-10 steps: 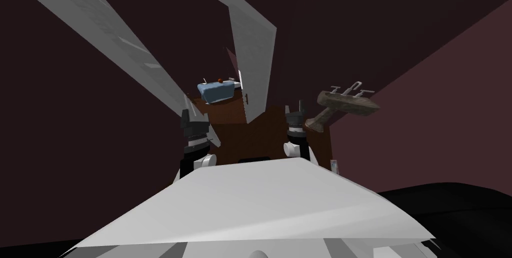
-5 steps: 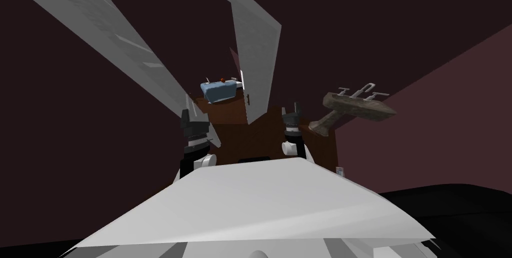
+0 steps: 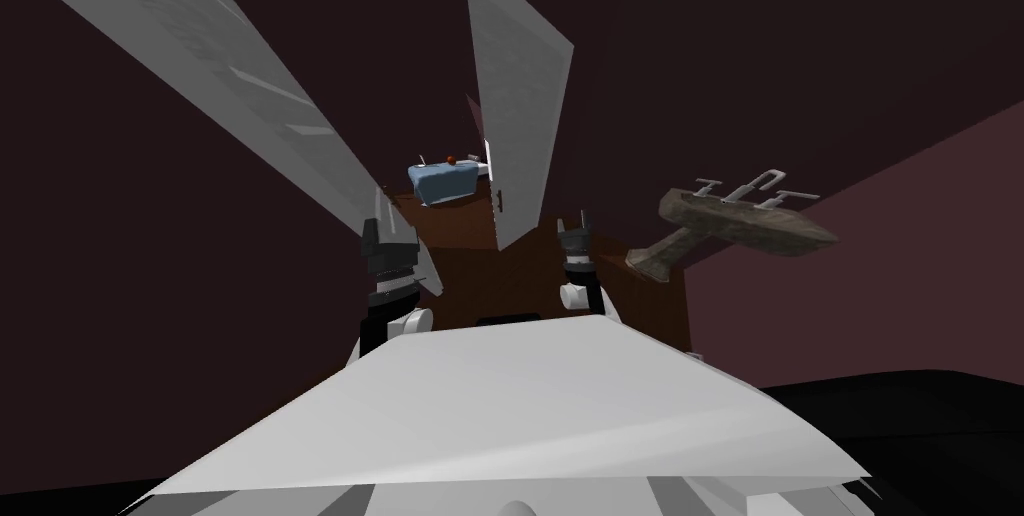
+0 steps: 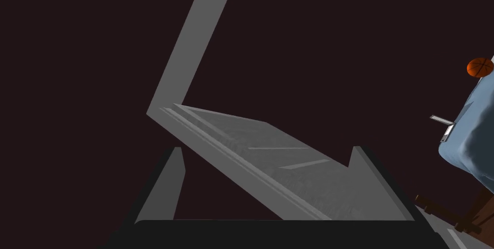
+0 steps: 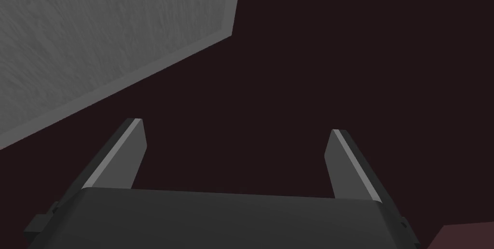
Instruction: Push the door open
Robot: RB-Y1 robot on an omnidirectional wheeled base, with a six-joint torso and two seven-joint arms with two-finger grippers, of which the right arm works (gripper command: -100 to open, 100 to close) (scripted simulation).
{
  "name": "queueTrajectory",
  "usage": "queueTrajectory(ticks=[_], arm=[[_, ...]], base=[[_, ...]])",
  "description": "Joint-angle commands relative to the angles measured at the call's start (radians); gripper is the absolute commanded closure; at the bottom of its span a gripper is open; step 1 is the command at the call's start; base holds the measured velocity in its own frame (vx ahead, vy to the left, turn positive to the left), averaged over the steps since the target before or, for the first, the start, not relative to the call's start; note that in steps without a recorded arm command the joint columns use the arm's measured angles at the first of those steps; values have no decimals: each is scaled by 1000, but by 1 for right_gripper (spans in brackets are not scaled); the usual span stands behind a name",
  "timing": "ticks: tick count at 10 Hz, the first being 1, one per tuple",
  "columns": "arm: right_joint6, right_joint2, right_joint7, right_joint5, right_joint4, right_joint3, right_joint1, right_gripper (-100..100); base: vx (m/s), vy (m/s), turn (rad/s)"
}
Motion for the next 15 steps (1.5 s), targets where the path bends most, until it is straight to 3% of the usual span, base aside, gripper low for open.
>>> queueTrajectory(ticks=[1,15], arm=[[-6,-4,-21,-8,30,6,-11,-100],[-66,-36,-211,-92,321,56,-123,-100]], base=[[93,-20,71],[89,-40,91]])
